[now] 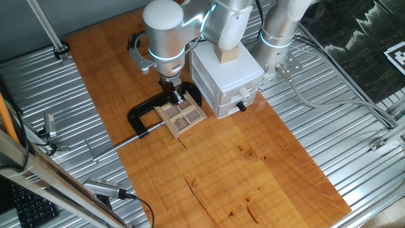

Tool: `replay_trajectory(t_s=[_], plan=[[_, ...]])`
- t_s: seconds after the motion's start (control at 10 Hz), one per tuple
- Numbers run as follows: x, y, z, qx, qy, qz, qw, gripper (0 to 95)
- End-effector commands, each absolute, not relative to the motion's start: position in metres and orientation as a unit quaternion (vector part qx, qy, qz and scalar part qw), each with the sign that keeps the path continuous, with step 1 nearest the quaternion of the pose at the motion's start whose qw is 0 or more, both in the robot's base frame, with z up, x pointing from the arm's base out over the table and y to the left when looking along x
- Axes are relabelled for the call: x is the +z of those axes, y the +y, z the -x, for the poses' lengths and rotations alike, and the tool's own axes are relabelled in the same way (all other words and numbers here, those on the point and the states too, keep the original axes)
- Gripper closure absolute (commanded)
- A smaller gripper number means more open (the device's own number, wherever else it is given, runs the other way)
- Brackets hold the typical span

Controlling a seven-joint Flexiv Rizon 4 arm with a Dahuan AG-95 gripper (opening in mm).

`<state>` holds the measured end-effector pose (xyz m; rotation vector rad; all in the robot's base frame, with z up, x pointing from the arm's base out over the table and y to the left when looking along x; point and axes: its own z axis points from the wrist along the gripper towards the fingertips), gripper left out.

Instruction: Open a sliding window

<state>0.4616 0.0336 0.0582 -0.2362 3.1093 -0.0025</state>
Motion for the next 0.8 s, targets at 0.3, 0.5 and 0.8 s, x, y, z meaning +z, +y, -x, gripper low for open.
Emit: replay_trajectory(t_s=[0.3,0.5,0.8], plan=[[0.0590,0.0327,-0.4600,0.000,0.995,0.097,0.014,95.0],[0.0590,0.0327,-0.4600,-0.001,0.995,0.096,0.011,95.0],[0.0591,0.0328,-0.4600,-0.001,0.996,0.091,0.007,95.0]])
